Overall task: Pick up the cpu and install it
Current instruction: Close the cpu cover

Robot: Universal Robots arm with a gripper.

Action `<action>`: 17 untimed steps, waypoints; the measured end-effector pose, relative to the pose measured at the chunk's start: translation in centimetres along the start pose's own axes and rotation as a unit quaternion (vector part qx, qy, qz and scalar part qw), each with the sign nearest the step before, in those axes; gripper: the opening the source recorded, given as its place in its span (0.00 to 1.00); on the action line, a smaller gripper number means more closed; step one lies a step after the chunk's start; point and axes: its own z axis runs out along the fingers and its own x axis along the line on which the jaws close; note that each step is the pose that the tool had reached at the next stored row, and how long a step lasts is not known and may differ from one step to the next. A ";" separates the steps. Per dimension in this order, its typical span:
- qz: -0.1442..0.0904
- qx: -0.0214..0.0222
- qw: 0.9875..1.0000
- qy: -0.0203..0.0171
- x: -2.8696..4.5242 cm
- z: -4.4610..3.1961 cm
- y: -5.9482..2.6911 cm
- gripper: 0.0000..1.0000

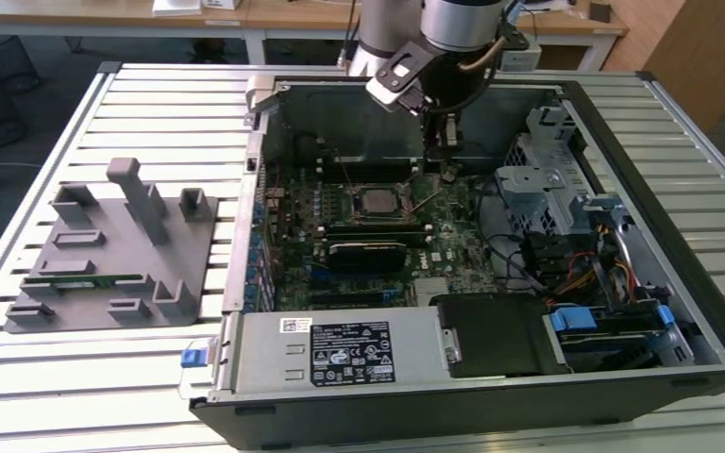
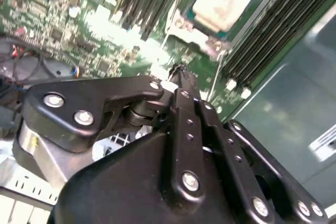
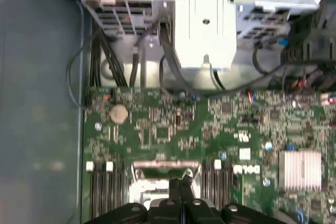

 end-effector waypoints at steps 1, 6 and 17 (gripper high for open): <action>0.000 0.000 1.000 0.000 0.05 0.02 0.29 0.11; 0.000 0.000 1.000 0.000 0.19 0.19 1.07 0.11; 0.000 0.000 1.000 0.004 0.39 0.76 2.35 0.11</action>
